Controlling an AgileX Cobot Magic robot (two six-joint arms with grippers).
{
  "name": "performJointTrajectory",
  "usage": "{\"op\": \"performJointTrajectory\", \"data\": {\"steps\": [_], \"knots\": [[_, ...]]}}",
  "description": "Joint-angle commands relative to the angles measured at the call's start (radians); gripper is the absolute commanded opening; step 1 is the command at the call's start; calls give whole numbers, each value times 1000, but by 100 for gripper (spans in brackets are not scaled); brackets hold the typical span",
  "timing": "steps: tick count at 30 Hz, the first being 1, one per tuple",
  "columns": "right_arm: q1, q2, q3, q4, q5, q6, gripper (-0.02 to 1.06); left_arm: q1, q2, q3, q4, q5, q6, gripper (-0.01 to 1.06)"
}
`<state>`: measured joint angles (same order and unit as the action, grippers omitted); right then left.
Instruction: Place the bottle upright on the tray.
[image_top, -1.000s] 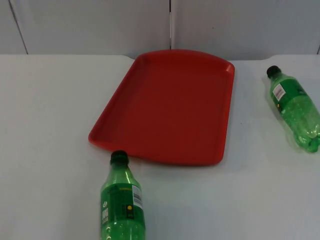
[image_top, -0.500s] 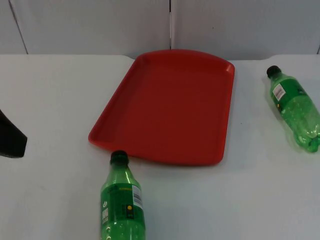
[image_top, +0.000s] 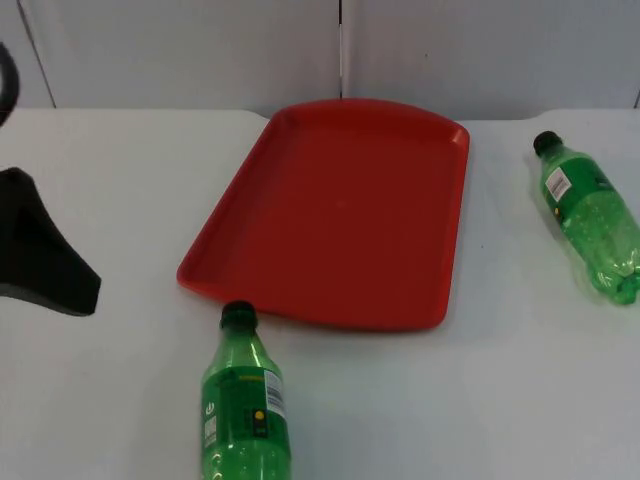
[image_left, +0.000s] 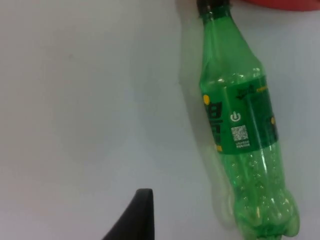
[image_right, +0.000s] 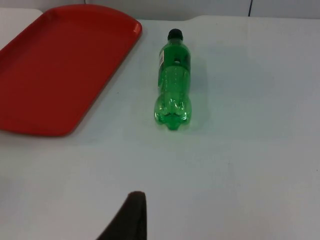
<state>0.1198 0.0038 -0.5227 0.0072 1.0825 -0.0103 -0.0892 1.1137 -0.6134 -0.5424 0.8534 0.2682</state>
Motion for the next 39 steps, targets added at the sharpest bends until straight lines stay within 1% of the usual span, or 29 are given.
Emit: {"op": "performJointTrajectory", "data": {"steps": [1, 2, 3, 4, 5, 6, 7, 8, 9, 10, 12, 13, 15, 16, 18, 24, 29, 32, 36, 37, 39], "knots": [[-8, -4, 7, 5, -3, -5, 105, -43, 21, -28, 29, -22, -48, 105], [-8, -4, 7, 5, -3, -5, 105, -77, 42, -45, 75, -26, -98, 105], [-8, -4, 7, 5, -3, -5, 105, -77, 42, -45, 75, -26, -98, 105], [-8, -4, 7, 5, -3, -5, 105, -105, 60, -66, 125, -29, -150, 105], [-8, -4, 7, 5, -5, -5, 105, -156, 93, -96, 191, -29, -220, 105], [-8, -4, 7, 5, -5, -5, 105, -189, 115, -109, 233, -37, -268, 105], [-8, -4, 7, 5, -5, -5, 105, -199, 126, -113, 253, -43, -287, 105], [-8, -4, 7, 5, -5, -5, 105, -227, 143, -122, 285, -59, -338, 105], [-8, -4, 7, 5, -5, -5, 105, -227, 143, -122, 285, -59, -338, 105], [-8, -4, 7, 5, -5, -5, 105, -263, 172, -126, 305, -89, -388, 105], [-8, -4, 7, 5, -5, -5, 105, -292, 197, -130, 308, -117, -423, 105], [-8, -4, 7, 5, -5, -5, 105, -323, 227, -130, 310, -147, -460, 105], [-8, -4, 7, 5, -5, -5, 105, -333, 237, -130, 312, -157, -473, 105], [-8, -4, 7, 5, -5, -5, 105, -358, 271, -130, 317, -179, -507, 105], [-8, -4, 7, 5, -5, -5, 105, -392, 315, -130, 320, -198, -535, 105], [-8, -4, 7, 5, -5, -5, 105, -424, 416, -130, 322, -260, -603, 105], [-8, -4, 7, 5, -5, -5, 105, -425, 481, -140, 318, -279, -651, 105], [-8, -4, 7, 5, -5, -5, 105, -439, 522, -171, 322, -279, -667, 105], [-8, -4, 7, 5, -5, -5, 105, -459, 606, -285, 333, -253, -674, 105], [-8, -4, 7, 5, -5, -5, 105, -459, 606, -285, 333, -253, -674, 105], [-8, -4, 7, 5, -5, -5, 105, -471, 639, -319, 389, -231, -740, 105]]}}
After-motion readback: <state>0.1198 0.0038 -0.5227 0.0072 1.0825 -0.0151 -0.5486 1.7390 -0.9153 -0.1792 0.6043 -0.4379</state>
